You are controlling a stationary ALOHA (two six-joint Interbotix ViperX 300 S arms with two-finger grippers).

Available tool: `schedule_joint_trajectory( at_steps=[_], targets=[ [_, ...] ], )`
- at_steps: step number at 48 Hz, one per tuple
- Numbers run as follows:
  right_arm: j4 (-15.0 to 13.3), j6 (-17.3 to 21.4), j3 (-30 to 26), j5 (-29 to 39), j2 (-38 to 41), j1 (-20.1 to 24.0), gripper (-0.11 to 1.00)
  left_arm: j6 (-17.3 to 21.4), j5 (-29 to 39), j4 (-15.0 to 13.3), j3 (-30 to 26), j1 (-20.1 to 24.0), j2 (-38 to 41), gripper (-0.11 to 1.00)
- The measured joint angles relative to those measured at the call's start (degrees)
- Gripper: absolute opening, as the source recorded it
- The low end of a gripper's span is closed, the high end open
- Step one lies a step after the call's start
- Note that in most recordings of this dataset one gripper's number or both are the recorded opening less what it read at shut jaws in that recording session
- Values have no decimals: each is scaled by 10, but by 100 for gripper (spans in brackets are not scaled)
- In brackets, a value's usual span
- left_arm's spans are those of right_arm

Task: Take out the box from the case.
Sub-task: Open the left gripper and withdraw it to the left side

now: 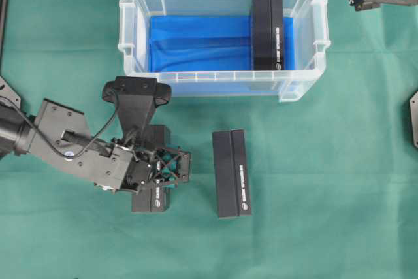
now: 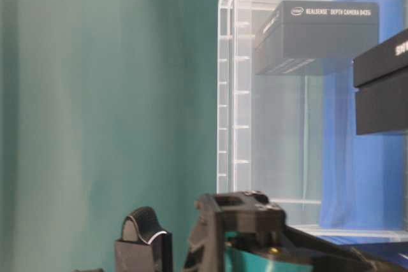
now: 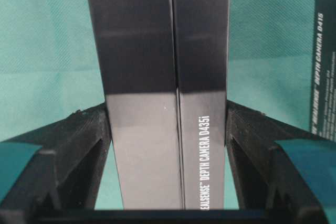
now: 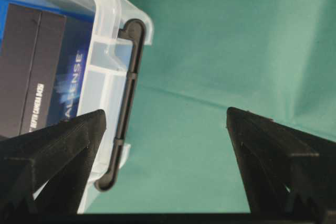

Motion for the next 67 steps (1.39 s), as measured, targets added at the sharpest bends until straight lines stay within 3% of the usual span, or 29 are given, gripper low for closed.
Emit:
schedule_joint_trajectory(
  at_steps=[27, 33, 37, 67],
  targets=[
    [1, 0, 0, 2, 1, 0, 94, 1, -22, 0, 7, 1, 0, 62],
    [1, 0, 0, 1, 0, 0, 94, 3, -22, -4, 7, -1, 0, 90],
    [1, 0, 0, 2, 0, 0, 94, 4, -22, -11, 7, -3, 0, 99],
    [1, 0, 0, 1, 1, 3, 94, 4, -11, -12, -2, -4, -14, 97]
  ],
)
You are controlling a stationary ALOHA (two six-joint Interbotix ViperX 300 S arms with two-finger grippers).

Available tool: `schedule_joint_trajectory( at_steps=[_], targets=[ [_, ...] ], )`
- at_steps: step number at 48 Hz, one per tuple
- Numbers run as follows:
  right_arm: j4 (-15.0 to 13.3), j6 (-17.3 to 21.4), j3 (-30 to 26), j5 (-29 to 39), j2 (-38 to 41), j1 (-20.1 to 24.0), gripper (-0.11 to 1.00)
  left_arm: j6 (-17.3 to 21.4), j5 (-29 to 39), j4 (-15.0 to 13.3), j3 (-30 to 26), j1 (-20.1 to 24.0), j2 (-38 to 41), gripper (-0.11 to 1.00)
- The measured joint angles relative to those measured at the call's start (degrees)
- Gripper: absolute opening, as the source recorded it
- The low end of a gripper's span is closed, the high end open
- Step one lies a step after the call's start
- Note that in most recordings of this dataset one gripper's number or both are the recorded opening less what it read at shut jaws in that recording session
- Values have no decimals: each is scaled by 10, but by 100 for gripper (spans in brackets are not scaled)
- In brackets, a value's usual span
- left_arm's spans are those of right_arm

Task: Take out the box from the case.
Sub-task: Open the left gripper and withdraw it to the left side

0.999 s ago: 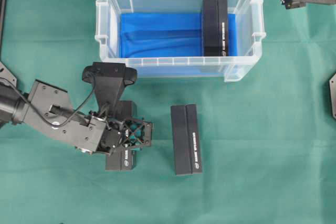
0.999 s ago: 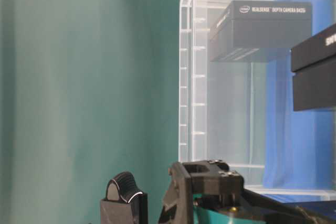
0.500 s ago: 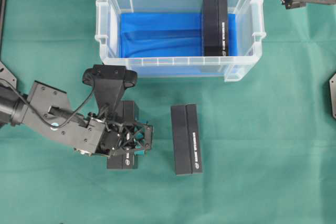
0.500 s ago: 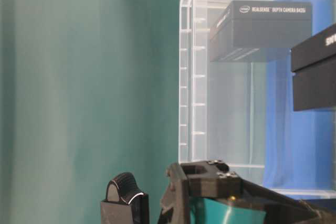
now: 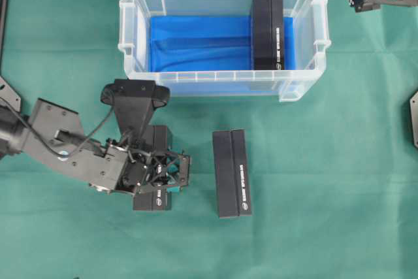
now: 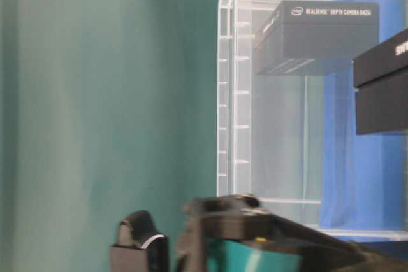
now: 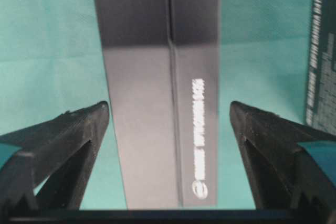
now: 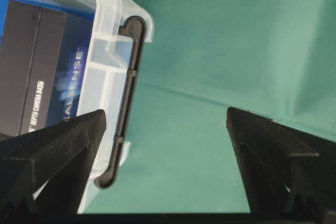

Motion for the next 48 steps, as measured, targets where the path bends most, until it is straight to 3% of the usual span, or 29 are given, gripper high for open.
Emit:
schedule_joint_trajectory(
  at_steps=[33, 48],
  targets=[
    [1, 0, 0, 0, -1, 0, 94, 13, 223, 2, -176, 0, -72, 97],
    [1, 0, 0, 1, -1, 0, 94, 20, 248, 4, -187, 0, -80, 97]
  ],
)
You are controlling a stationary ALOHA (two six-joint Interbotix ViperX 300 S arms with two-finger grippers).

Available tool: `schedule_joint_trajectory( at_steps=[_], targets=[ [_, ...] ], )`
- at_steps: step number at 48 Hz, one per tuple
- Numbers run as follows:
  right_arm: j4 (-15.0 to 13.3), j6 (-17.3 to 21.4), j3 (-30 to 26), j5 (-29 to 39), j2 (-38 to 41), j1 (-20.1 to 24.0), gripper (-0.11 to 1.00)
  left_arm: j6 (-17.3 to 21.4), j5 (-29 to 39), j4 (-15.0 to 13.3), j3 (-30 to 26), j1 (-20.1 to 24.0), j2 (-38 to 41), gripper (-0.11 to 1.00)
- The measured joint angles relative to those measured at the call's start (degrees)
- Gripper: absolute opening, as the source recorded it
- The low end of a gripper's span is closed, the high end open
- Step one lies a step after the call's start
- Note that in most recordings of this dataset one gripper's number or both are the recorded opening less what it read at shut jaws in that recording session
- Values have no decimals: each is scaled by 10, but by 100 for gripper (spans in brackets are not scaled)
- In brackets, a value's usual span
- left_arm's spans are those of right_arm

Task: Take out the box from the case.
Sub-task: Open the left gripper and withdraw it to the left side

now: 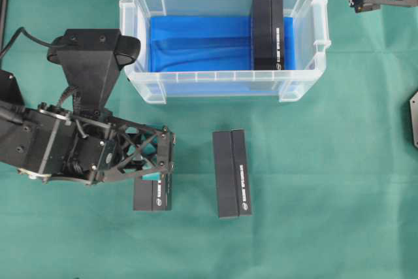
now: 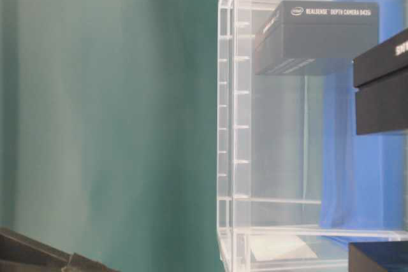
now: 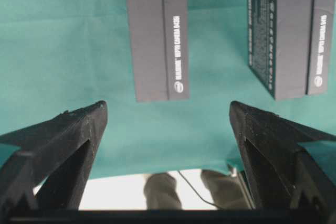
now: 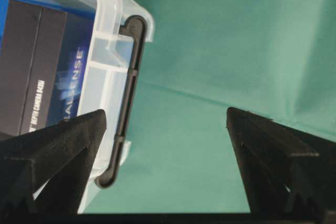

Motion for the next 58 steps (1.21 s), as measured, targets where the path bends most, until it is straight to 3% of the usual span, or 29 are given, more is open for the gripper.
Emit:
schedule_joint_trajectory(
  at_steps=[13, 26, 35, 47, 58],
  targets=[
    [0, 0, 0, -1, 0, 0, 94, -14, 17, 0, 41, -23, -40, 97],
    [0, 0, 0, 4, 0, 1, 94, -72, 47, 0, 125, -62, -125, 97],
    [0, 0, 0, 17, 0, 1, 94, -89, 47, 0, 173, -78, -172, 97],
    [0, 0, 0, 29, -7, 1, 94, -86, 48, 0, 192, -68, -198, 97],
    [0, 0, 0, 38, -8, 0, 94, -48, 50, 1, 209, -6, -221, 96]
  ],
)
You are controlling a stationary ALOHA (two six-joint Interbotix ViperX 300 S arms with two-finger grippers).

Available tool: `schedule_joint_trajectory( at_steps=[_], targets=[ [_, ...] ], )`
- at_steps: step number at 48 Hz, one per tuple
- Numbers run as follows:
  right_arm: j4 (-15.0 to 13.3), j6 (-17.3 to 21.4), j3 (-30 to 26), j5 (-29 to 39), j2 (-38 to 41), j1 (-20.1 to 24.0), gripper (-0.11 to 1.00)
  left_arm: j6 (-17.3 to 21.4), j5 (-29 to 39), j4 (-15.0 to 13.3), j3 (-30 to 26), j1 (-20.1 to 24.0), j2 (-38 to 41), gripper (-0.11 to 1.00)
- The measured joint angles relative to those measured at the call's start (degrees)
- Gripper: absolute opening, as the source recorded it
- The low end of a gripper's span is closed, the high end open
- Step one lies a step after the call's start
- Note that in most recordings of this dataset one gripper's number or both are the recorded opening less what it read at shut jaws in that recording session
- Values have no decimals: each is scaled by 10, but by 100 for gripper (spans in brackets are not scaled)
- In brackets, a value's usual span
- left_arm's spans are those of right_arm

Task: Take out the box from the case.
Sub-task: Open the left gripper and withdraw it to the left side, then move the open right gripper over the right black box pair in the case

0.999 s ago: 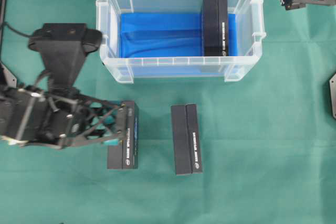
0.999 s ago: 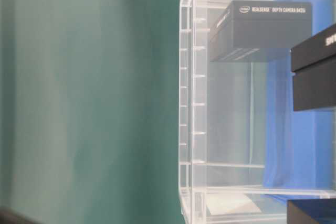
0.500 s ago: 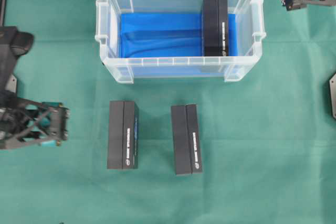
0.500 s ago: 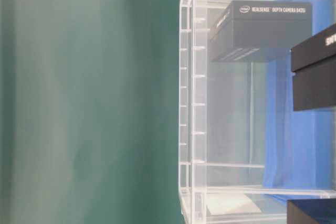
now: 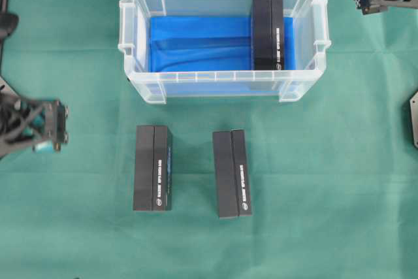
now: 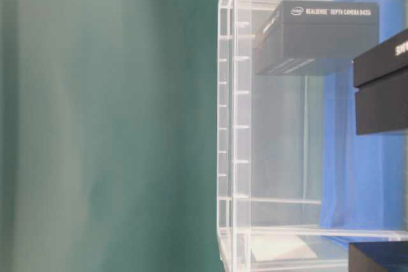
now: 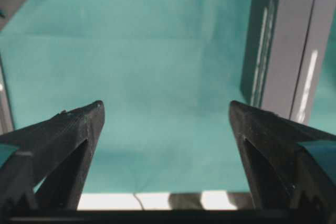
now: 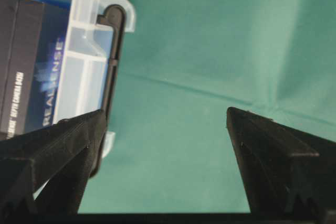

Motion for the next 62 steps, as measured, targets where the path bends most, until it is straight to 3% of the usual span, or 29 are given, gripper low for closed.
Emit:
schedule_joint_trajectory(
  at_steps=[9, 22, 33, 42, 62],
  targets=[
    [0, 1, 0, 11, 0, 1, 94, 64, 5, -1, 5, 77, -13, 96],
    [3, 2, 0, 23, -4, 1, 94, 224, 8, 0, 6, 225, -14, 96],
    [12, 4, 0, 34, -6, 2, 94, 321, -2, 0, 6, 330, -13, 96],
    [15, 4, 0, 35, -7, 2, 94, 353, -16, 0, 6, 377, -14, 96],
    [15, 6, 0, 37, -7, 2, 94, 356, -27, 0, 6, 380, -14, 96]
  ],
)
